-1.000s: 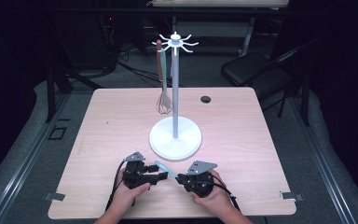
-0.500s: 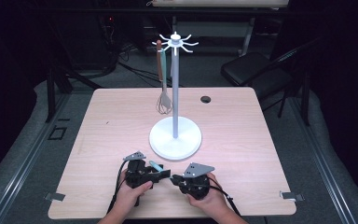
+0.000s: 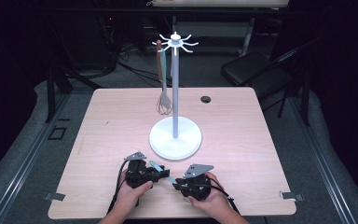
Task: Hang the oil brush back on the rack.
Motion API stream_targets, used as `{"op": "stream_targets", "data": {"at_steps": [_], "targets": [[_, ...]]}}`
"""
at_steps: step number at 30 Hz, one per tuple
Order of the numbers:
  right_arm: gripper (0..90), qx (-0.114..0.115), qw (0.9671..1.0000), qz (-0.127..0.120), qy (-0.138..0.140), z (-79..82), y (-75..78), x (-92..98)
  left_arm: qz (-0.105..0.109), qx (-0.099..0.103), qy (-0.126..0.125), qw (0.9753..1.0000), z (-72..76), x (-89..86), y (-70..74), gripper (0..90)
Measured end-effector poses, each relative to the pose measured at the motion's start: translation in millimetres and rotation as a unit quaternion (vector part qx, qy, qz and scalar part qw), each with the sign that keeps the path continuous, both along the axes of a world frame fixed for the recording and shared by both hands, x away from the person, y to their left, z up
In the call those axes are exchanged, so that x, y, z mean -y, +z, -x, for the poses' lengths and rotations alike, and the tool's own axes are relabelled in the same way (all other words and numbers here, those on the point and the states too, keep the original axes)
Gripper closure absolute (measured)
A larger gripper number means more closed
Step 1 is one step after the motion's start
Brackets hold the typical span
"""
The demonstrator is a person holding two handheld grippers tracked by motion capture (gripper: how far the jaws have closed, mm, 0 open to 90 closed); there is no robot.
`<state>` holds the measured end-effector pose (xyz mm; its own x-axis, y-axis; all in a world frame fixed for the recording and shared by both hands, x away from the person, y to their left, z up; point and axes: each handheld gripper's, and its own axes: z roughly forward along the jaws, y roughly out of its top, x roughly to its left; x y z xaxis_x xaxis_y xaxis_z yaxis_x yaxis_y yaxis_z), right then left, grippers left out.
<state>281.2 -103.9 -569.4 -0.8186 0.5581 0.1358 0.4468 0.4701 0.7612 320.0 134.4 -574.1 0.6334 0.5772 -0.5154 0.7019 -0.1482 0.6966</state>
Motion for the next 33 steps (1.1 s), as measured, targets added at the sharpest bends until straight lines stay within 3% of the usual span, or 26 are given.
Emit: {"op": "stream_targets", "data": {"at_steps": [5, 9, 13, 17, 23, 33], "targets": [[78.3, -0.021, 0.9996, 0.019, 0.002, 0.7, -2.4, 3.7, -0.001, 0.000, -0.001, 1.0000, -0.4, -1.2, -0.1, 58.7], [81.5, -0.028, 0.9995, 0.016, 0.002, 0.2, -2.8, 3.4, -0.003, 0.001, 0.001, 1.0000, -0.4, -1.3, -0.1, 58.5], [82.5, -0.012, 0.9997, 0.023, 0.004, 2.0, -0.9, 1.6, 0.000, 0.008, 0.008, 0.9999, 0.4, -2.5, 1.4, 56.5], [82.5, 0.002, 0.9999, 0.012, -0.004, 2.8, 1.7, 1.1, 0.016, 0.006, 0.013, 0.9998, 1.6, -3.8, 3.8, 55.2], [82.5, 0.014, 0.9996, -0.010, -0.022, 2.0, 2.5, -2.7, 0.019, 0.003, 0.005, 0.9998, 4.9, 0.9, 4.7, 55.7], [82.5, 0.026, 0.9987, -0.028, -0.035, 2.2, 2.9, -6.9, 0.025, -0.003, -0.008, 0.9996, 8.4, 6.9, 5.8, 66.4]]}}
